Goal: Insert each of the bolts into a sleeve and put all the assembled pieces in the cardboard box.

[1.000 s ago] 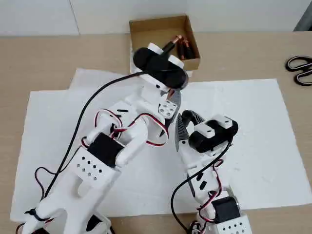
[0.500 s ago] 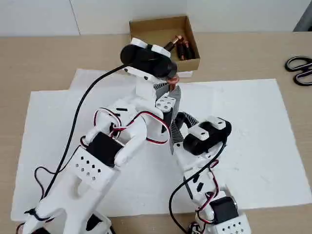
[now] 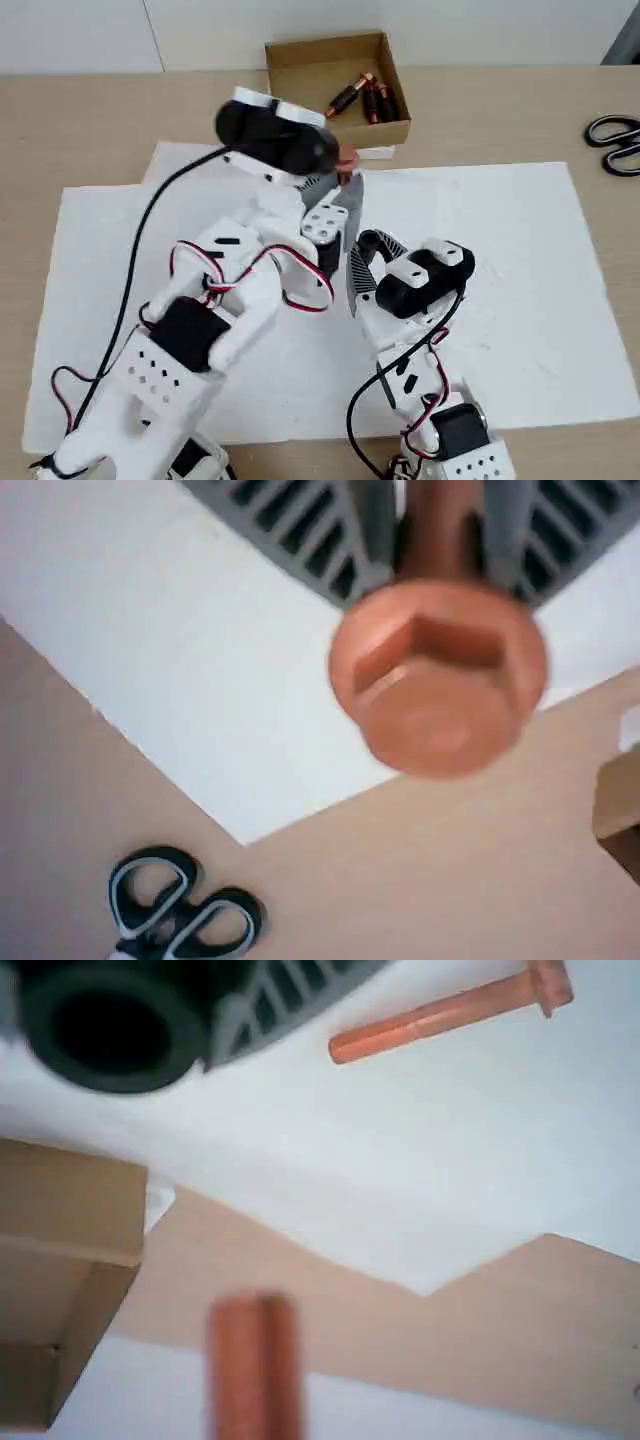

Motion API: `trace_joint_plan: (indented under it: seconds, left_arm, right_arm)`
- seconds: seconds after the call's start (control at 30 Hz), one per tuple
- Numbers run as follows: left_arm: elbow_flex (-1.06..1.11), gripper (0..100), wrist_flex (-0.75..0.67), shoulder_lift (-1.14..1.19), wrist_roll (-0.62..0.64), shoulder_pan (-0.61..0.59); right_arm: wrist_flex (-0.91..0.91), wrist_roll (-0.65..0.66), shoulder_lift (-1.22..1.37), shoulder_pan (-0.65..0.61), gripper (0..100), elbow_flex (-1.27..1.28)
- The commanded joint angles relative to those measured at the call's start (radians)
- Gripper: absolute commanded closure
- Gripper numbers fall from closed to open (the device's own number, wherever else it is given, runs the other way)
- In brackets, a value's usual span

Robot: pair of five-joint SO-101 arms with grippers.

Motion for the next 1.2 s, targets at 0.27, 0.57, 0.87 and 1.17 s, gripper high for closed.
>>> trace_joint_plan:
  seconds: [0.27, 0.57, 0.87, 1.17]
  left_arm:
    - [0.085, 99, -0.135, -0.032, 0.006, 0.038]
    - [0.12, 99, -0.16, -0.032, 0.006, 0.038]
    - [0.15, 99, -0.169, -0.032, 0.006, 0.038]
    - [0.163, 99, -0.199, -0.032, 0.006, 0.038]
  right_arm:
    - [-0.028, -0.012, -0.015, -0.002, 99.5, -0.018]
    - [-0.028, -0.014, -0.015, -0.005, 99.5, -0.02]
    - [-0.028, -0.014, -0.015, -0.007, 99.5, -0.02]
    - [-0.028, -0.014, -0.015, -0.018, 99.5, -0.02]
